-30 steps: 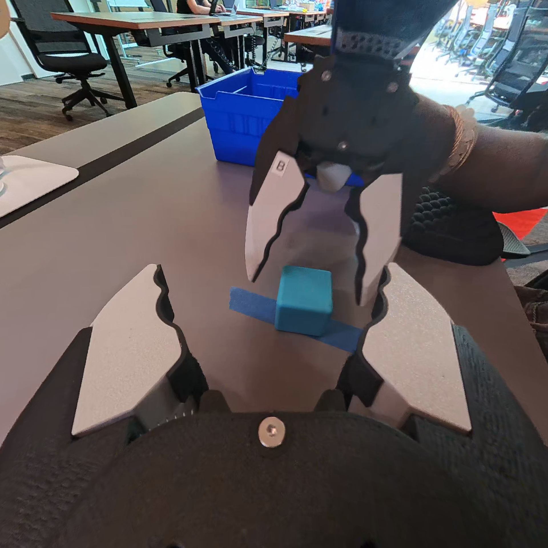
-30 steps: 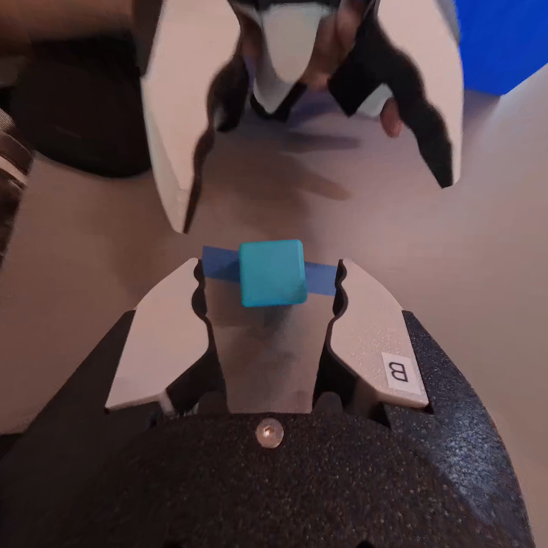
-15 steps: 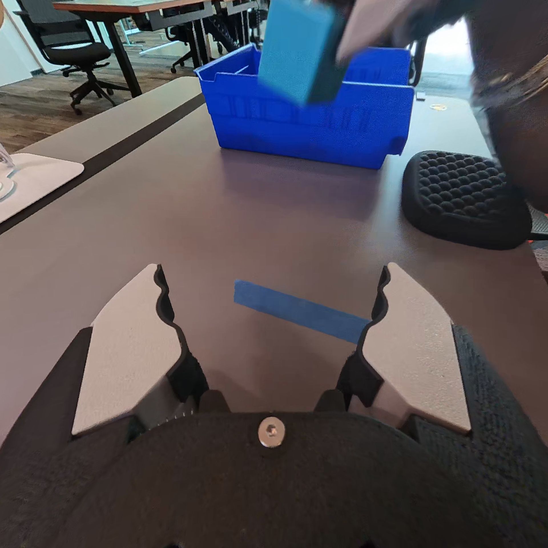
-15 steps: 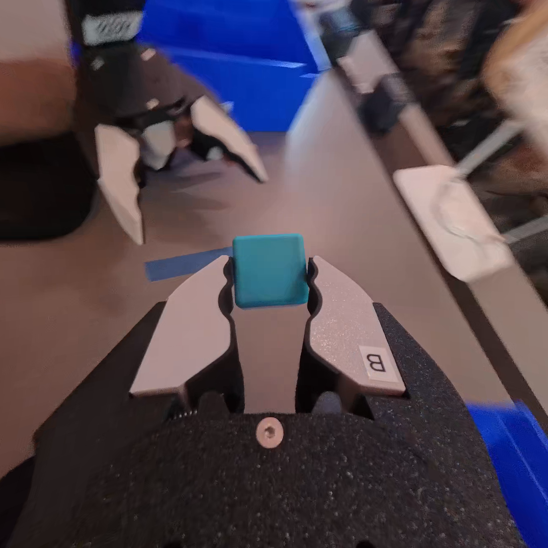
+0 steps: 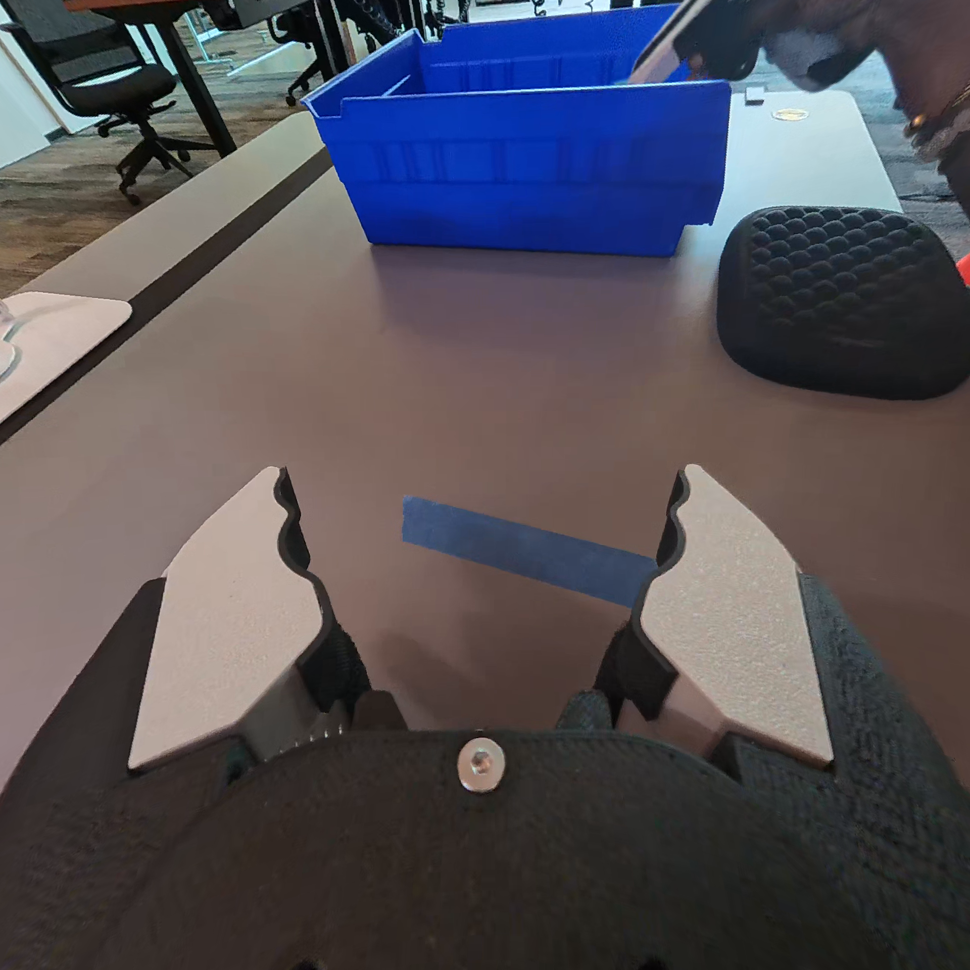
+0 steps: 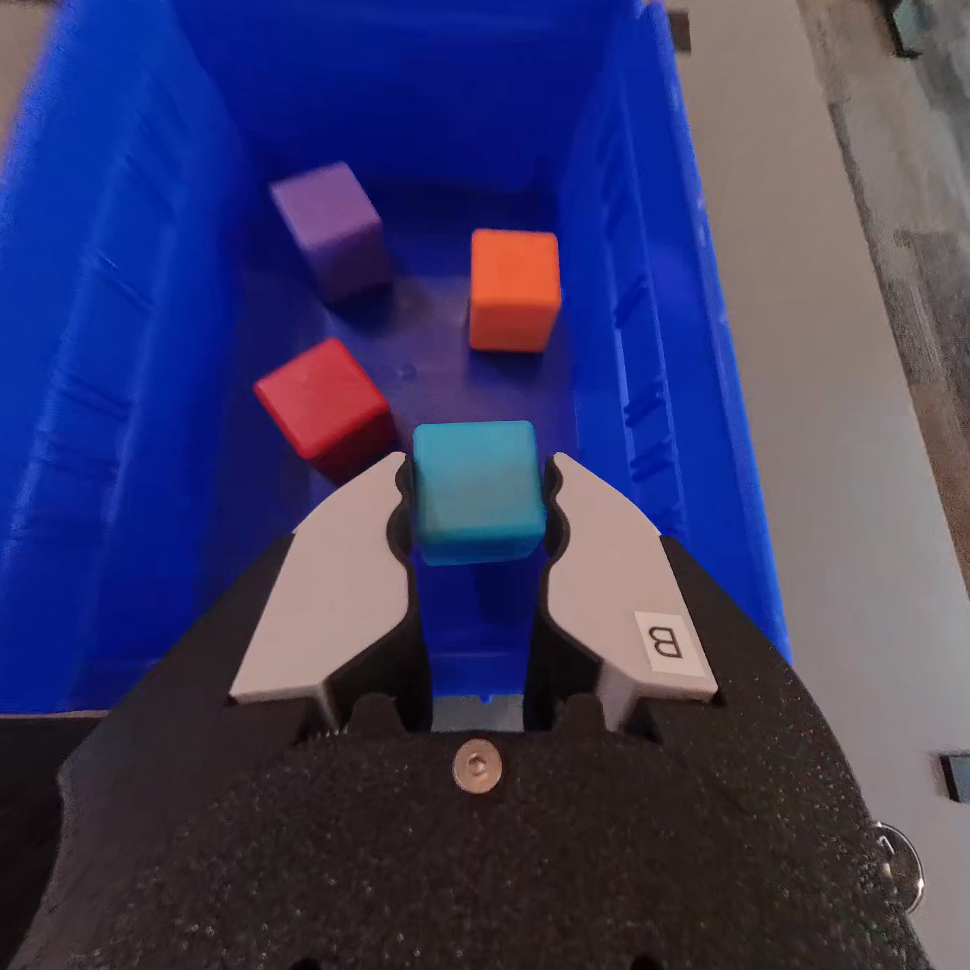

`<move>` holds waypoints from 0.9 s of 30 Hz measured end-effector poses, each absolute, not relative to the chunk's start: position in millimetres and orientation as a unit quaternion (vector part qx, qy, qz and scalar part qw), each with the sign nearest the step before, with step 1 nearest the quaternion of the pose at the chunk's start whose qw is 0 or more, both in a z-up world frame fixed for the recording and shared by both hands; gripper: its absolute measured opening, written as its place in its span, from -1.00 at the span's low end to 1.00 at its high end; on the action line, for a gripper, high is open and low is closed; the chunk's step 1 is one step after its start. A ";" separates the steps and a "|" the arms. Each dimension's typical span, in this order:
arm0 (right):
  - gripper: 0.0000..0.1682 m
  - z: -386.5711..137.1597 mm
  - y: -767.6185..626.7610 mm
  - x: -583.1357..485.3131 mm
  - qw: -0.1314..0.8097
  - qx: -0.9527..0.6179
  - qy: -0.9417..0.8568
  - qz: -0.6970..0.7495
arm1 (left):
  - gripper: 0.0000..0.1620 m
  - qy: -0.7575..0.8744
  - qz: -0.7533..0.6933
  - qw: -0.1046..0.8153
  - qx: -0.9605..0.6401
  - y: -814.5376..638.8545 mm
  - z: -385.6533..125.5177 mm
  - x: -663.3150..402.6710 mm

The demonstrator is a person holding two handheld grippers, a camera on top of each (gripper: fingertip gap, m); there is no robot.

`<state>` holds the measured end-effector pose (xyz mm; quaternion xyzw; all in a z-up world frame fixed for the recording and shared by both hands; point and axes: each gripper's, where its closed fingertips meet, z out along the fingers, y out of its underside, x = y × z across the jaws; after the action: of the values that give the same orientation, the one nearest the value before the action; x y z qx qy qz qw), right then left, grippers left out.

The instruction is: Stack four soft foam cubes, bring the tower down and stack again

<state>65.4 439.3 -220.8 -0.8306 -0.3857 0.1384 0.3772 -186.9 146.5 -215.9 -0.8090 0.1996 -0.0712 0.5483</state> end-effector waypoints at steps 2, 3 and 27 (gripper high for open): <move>-0.44 -229.9 441.1 65.9 0.372 -0.834 -0.387 0.130 | 0.59 0.199 -0.068 0.553 -0.806 147.0 -213.7 -187.3; -0.44 -232.7 441.8 65.3 0.370 -0.834 -0.388 0.129 | 0.56 0.201 -0.069 0.552 -0.806 146.4 -213.4 -186.8; 0.11 -201.0 319.6 -3.3 0.434 -0.727 -0.507 0.162 | 0.21 -0.180 0.378 0.470 -0.777 -43.1 -162.1 -281.1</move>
<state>-3.3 319.6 -201.0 -0.7273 -0.5067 0.1620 0.4337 -281.1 -43.1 -162.1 -0.7769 -0.1801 0.3780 0.4701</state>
